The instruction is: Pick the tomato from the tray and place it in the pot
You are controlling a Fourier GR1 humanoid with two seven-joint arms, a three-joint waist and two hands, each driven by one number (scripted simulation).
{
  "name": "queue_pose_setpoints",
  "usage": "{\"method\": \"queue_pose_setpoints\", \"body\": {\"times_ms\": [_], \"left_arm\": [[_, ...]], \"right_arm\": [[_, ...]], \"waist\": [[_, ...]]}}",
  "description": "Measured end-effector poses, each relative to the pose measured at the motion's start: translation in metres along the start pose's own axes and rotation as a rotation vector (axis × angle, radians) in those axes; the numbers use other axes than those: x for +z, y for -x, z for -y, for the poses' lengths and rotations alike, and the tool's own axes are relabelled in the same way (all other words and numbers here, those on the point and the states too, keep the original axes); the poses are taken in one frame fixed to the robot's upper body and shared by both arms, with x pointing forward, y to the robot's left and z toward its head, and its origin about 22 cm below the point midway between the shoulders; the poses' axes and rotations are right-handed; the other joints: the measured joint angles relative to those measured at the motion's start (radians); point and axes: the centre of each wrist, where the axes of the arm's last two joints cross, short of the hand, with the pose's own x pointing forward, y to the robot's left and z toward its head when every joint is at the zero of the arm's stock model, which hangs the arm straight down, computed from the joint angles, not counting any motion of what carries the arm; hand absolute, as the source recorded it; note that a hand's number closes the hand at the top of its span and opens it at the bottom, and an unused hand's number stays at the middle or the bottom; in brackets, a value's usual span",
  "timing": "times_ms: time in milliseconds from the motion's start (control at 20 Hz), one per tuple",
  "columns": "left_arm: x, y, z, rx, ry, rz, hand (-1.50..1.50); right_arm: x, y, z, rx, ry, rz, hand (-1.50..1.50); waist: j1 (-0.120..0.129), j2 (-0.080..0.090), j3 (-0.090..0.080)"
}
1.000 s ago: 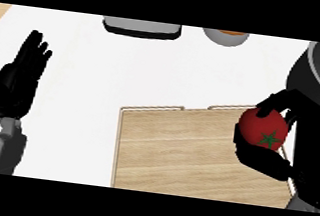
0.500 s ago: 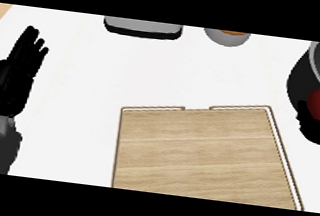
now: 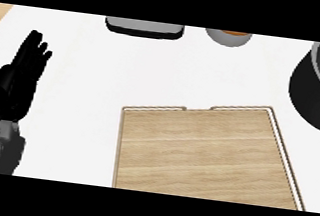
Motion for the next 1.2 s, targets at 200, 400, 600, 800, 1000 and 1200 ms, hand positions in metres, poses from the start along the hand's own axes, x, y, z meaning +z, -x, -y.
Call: {"method": "queue_pose_setpoints", "body": {"times_ms": [200, 400, 600, 800, 1000, 1200], "left_arm": [[-0.001, 0.0, -0.001, 0.003, 0.014, 0.003, 0.0], [-0.005, 0.004, -0.001, 0.0, 0.012, 0.008, 0.0], [-0.002, 0.004, 0.001, -0.001, 0.02, 0.01, 0.0], [-0.003, 0.003, 0.005, 0.0, 0.021, 0.01, 0.0], [-0.007, 0.001, 0.003, 0.0, 0.021, 0.017, 0.0], [-0.007, -0.002, 0.004, 0.004, 0.036, 0.019, 0.0]], "right_arm": [[-0.014, 0.024, 0.003, 0.247, 0.076, 0.004, 1.5], [-0.034, 0.054, -0.004, 0.387, 0.11, -0.01, 1.5], [-0.053, 0.082, -0.015, 0.435, 0.103, -0.025, 1.5], [-0.061, 0.111, -0.026, 0.397, 0.048, -0.082, -1.5], [-0.068, 0.125, -0.03, 0.323, -0.022, -0.153, -1.5], [-0.07, 0.135, -0.031, 0.209, -0.11, -0.161, -1.5]], "waist": [[0.013, 0.007, 0.0], [0.016, 0.008, 0.0], [0.018, 0.004, -0.002], [0.022, 0.008, 0.0], [0.026, 0.004, -0.01], [0.028, 0.0, -0.017]]}}
